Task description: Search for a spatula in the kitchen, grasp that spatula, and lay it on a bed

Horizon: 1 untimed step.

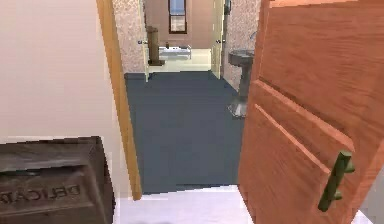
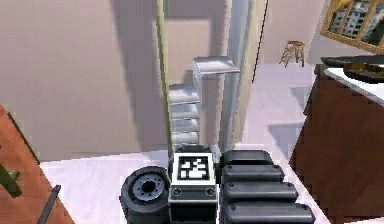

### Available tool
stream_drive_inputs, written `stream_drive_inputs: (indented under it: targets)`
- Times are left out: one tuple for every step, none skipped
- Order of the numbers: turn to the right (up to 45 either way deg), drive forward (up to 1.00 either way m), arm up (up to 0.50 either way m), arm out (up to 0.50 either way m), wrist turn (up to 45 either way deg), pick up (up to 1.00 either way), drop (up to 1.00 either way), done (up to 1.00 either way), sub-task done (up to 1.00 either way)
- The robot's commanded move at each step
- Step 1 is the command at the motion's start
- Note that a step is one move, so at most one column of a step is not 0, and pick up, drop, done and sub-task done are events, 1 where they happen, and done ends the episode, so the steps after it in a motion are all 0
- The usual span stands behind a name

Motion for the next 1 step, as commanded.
stream_drive_inputs:
  targets:
    - [0.0,1.00,0.00,0.00,0.0,0.00,0.00,0.00,0.00]
